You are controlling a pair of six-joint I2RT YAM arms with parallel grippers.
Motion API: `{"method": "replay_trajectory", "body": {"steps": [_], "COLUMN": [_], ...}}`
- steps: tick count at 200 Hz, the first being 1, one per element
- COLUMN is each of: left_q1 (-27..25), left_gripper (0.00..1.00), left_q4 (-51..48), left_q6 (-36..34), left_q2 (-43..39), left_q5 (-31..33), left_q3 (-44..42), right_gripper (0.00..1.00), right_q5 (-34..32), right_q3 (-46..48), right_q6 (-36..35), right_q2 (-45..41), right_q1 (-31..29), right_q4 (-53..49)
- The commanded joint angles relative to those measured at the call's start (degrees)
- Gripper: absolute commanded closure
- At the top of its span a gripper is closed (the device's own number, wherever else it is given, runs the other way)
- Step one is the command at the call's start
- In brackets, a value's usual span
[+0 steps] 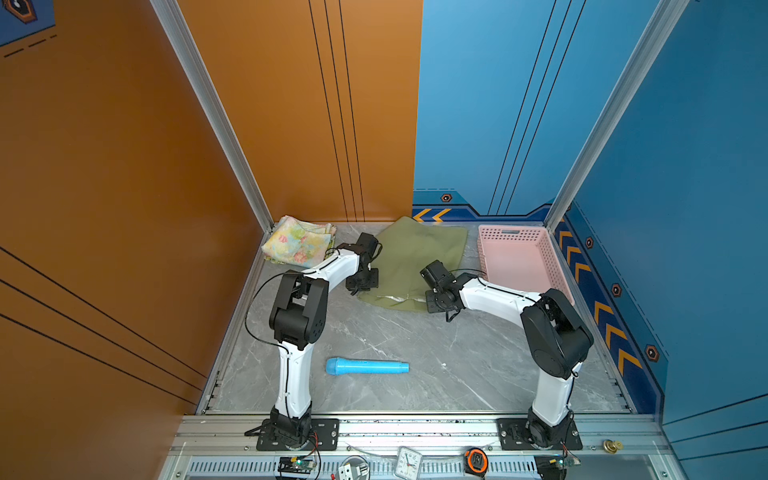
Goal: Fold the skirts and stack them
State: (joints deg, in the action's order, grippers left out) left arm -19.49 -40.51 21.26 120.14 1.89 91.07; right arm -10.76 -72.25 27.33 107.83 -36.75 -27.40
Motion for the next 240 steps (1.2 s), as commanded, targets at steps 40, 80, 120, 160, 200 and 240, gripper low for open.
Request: {"method": "replay_trajectory", "body": {"steps": [40, 80, 120, 160, 200, 240], "left_q1": [-0.6, -2.0, -3.4, -4.8, -7.1, -9.1], "left_gripper": [1.0, 1.0, 1.0, 1.0, 1.0, 1.0], "left_q4": [-0.7, -0.3, 2.3, 6.5, 11.7, 16.4], "left_q6": [2.0, 4.7, 8.9, 14.5, 20.1, 23.4], "left_q2": [-4.2, -9.5, -13.0, -15.8, -17.3, -18.6], "left_q5": [-0.4, 2.4, 2.9, 3.0, 5.8, 10.6], "left_q3": [3.5, 7.1, 8.7, 9.6, 12.3, 12.8], "right_gripper": [0.98, 0.45, 0.28, 0.22, 0.12, 0.14], "right_q5": [-1.0, 0.3, 2.4, 10.5, 13.0, 15.4], "right_q3": [2.0, 4.7, 8.9, 14.9, 19.7, 24.3], "right_q6": [-2.3, -3.4, -0.9, 3.4, 5.7, 11.2], "right_q2": [-2.9, -5.2, -7.9, -12.9, -16.6, -18.6], "right_q1": [1.0, 1.9, 2.2, 4.4, 4.5, 4.9], "right_q4": [0.8, 3.1, 7.0, 14.2, 20.9, 27.8]}}
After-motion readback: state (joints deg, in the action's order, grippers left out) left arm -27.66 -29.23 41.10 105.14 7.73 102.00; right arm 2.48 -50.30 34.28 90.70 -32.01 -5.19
